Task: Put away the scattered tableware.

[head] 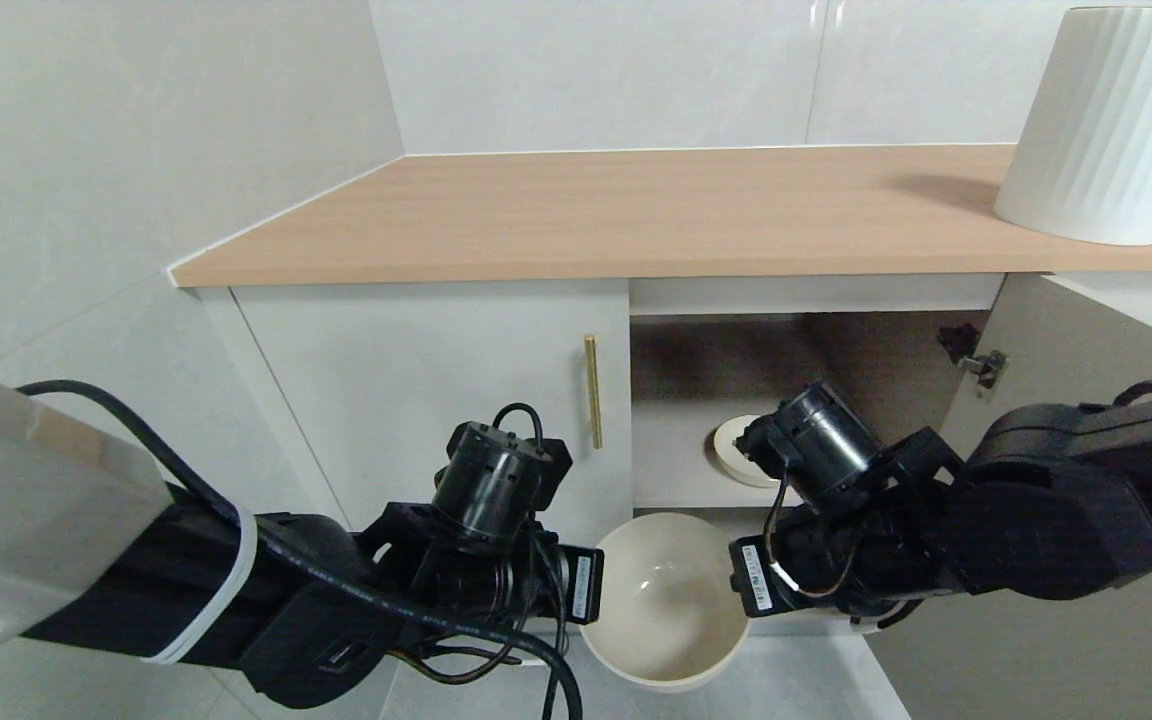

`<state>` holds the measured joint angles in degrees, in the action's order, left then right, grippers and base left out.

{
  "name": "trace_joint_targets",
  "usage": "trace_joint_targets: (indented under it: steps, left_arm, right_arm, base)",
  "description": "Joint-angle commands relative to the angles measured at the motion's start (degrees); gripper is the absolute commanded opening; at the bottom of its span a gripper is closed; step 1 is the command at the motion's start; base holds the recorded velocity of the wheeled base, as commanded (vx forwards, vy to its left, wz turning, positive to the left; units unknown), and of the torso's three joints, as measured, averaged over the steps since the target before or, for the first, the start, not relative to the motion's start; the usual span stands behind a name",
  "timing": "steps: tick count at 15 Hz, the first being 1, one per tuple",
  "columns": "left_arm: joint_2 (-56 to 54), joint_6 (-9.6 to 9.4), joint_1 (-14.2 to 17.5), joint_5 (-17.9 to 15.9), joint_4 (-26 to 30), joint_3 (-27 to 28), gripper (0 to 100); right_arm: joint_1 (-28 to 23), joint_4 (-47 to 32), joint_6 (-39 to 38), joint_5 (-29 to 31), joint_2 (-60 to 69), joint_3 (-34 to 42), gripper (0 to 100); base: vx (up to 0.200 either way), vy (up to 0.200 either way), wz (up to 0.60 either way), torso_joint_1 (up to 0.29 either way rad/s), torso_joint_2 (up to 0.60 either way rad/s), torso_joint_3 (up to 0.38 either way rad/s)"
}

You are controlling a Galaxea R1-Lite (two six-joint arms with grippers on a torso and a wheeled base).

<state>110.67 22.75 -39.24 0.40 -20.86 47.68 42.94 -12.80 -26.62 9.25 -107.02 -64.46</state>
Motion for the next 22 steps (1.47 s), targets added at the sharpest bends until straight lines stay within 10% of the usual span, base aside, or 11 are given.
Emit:
trace_joint_targets:
  steps: [1, 6, 7, 15, 22]
  left_arm:
    - [0.25, 0.02, 0.04, 0.13, 0.12, 0.05, 0]
    - [0.16, 0.02, 0.04, 0.13, 0.12, 0.05, 0]
    - [0.16, 0.02, 0.04, 0.13, 0.12, 0.05, 100]
    - [-1.15, 0.37, 0.04, 0.83, -0.59, 0.05, 100]
    - [-2.65, 0.63, 0.13, 1.27, -0.59, 0.05, 100]
  right_arm:
    - [0.31, -0.21, -0.01, 0.06, -0.21, 0.04, 0]
    - [0.66, -0.21, -0.01, 0.15, -0.21, 0.13, 0]
    - [0.66, -0.21, -0.01, 0.15, -0.21, 0.13, 0]
    - [0.13, 1.20, -0.45, 3.93, -1.88, 0.39, 0]
    - [-10.24, 30.47, -2.91, 13.42, -10.05, 6.19, 0]
  base:
    - [0.000, 0.000, 0.00, 0.000, 0.00, 0.000]
    - [0.000, 0.000, 0.00, 0.000, 0.00, 0.000]
    - [0.000, 0.000, 0.00, 0.000, 0.00, 0.000]
    - [0.000, 0.000, 0.00, 0.000, 0.00, 0.000]
    - [0.000, 0.000, 0.00, 0.000, 0.00, 0.000]
